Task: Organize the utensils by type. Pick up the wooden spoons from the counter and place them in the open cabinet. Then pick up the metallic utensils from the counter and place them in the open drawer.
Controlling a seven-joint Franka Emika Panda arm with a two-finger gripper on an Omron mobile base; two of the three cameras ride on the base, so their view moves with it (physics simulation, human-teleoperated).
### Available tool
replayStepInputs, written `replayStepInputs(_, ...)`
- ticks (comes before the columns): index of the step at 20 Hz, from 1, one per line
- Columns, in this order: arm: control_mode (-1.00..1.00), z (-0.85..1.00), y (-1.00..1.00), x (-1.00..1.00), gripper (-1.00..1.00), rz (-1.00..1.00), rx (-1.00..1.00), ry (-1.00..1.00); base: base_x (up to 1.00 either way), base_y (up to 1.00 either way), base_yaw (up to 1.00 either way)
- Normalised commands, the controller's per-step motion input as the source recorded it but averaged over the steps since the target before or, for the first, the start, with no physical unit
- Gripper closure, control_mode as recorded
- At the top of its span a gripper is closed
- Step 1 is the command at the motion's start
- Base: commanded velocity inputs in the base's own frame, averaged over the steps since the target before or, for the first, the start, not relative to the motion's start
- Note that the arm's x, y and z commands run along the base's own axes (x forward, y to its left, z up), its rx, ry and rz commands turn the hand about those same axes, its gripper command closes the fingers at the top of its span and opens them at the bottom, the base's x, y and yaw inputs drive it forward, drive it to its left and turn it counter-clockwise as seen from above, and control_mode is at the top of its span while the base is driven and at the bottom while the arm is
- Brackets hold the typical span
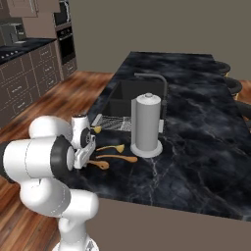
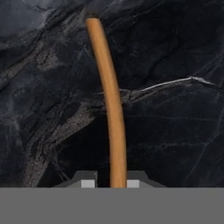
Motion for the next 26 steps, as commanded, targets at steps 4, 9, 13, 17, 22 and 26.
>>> replayStepInputs(4, -1.00, 0.58, 0.00, -0.09, 1.00, 0.17, 0.00, -0.04, 0.00, 0.00, 0.00)
replayStepInputs(9, -1.00, 0.96, 0.00, -0.16, 1.00, 0.03, 0.00, 0.04, 0.00, 0.00, 0.00)
replayStepInputs(13, -1.00, 0.99, 0.00, -0.22, 1.00, 0.00, 0.00, 0.00, 0.00, 0.00, 0.00)
replayStepInputs(17, -1.00, 0.86, 0.00, -0.13, 1.00, -0.04, 0.07, -0.01, 0.00, 0.00, 0.00)
replayStepInputs(22, -1.00, 0.70, 0.09, 0.00, 1.00, 0.00, 0.06, -0.10, 0.00, 0.00, 0.00)
replayStepInputs(26, -1.00, 0.60, 0.02, 0.00, 1.00, -0.05, 0.06, -0.07, 0.00, 0.00, 0.00)
